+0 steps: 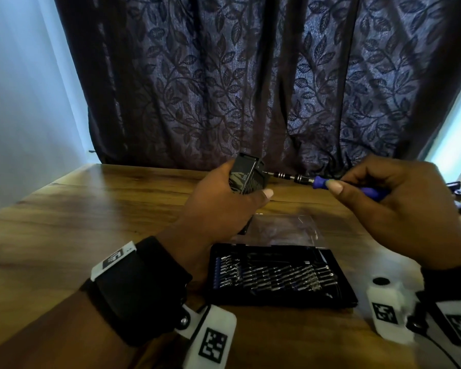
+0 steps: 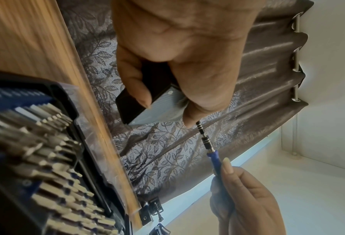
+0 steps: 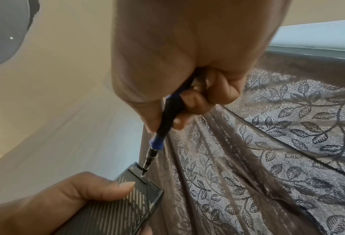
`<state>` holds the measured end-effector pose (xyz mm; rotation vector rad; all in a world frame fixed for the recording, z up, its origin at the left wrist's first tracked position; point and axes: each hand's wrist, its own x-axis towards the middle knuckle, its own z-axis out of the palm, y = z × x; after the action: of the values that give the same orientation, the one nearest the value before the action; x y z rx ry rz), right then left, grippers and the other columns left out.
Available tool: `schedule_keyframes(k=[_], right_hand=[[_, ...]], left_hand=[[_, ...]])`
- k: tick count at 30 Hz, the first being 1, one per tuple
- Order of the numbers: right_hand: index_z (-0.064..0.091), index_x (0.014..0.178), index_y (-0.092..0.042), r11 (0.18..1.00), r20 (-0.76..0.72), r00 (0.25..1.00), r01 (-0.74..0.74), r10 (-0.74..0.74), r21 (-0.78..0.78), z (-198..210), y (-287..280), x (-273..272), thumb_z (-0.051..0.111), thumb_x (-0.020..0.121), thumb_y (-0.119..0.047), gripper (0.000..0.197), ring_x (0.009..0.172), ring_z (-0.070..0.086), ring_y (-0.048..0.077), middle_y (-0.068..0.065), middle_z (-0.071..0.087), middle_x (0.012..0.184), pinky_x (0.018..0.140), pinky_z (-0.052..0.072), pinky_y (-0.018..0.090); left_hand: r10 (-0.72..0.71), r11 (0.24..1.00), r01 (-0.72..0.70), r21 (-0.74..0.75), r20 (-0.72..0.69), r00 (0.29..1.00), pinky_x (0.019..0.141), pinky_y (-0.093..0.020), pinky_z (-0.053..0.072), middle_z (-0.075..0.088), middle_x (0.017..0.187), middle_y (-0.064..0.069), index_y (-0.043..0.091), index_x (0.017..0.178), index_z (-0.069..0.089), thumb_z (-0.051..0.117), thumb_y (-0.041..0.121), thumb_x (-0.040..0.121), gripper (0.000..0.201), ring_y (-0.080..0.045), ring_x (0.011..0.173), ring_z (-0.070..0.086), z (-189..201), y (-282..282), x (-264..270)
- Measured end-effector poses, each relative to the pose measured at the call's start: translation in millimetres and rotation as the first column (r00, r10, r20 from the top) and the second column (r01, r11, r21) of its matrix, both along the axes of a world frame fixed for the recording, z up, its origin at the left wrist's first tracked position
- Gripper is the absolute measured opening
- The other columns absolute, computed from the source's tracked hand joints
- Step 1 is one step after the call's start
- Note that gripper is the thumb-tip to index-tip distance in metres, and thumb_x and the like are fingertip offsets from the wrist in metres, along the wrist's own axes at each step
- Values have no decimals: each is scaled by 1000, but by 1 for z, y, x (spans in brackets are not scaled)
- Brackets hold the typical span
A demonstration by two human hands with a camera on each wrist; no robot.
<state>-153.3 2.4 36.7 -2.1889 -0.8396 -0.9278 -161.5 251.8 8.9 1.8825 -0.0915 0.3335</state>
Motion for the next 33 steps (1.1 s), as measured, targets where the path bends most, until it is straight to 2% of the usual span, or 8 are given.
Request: schedule_keyframes(k=[4,8,12,14,18,22,28,33], right_hand=[[58,64,-36,999,-31,1000,1,-2,-49,-3,-1,8,58,97,-47,34,54,55,18,-6,56,52,45,34,20],[54,57,-24,995,-70,997,25,-32,-94,-9,-5,18,43,100,-56,55,44,50,18,0,52,48,47,41,40],[60,63,-23,999,-90,996,-5,1,-43,-10,-7,19,47,98,-58,51,46,52,18,1,55,50,48,44,37],[66,75,-27,1000,-108,994,-24,26,20,-9,-9,17,66,92,-48,27,51,54,17,-3,58,54,46,38,18],[67,83,-23,990,-145,985,-75,92,121,-8,-17,20,79,84,-26,12,53,53,16,-3,61,62,52,36,11],[73,88,-30,957,-168,969,-131,179,260,-5,-18,15,84,83,-16,19,68,64,2,-20,72,79,65,46,9],[75,89,-30,928,-58,980,-161,191,335,0,-5,-5,81,81,-41,14,61,67,23,-6,72,74,60,56,37],[75,83,-31,938,-52,976,-189,212,289,-1,-2,-10,75,81,-40,9,57,63,24,-6,70,70,53,51,47]], left_hand=[[-7,1000,7,1,0,1000,85,-26,60,75,99,16,37,110,65,85,38,83,34,3,88,69,-2,1,1],[-30,999,31,14,-18,999,87,-27,59,74,104,13,39,114,61,88,27,81,44,-3,95,70,-5,3,5],[-67,995,63,-73,-51,996,85,-37,63,74,109,-1,34,115,61,86,3,78,54,-20,101,72,-7,3,7],[-76,992,68,-108,-71,995,81,-40,64,73,108,-8,30,109,64,83,-1,81,46,-27,100,72,-5,1,6],[23,987,-48,-154,-161,987,43,-25,52,72,93,-6,26,99,66,78,7,88,25,-23,75,70,0,0,3],[20,898,-116,-425,-223,975,42,-23,48,75,97,-7,25,107,67,73,21,93,16,-19,69,70,4,2,0],[-107,677,70,-733,-3,994,42,-17,48,69,124,-28,4,130,64,71,31,83,55,-31,95,66,14,-1,-7],[-145,693,150,-705,68,987,43,-22,48,75,114,-19,11,122,65,53,23,102,26,-30,86,73,14,2,-8]])
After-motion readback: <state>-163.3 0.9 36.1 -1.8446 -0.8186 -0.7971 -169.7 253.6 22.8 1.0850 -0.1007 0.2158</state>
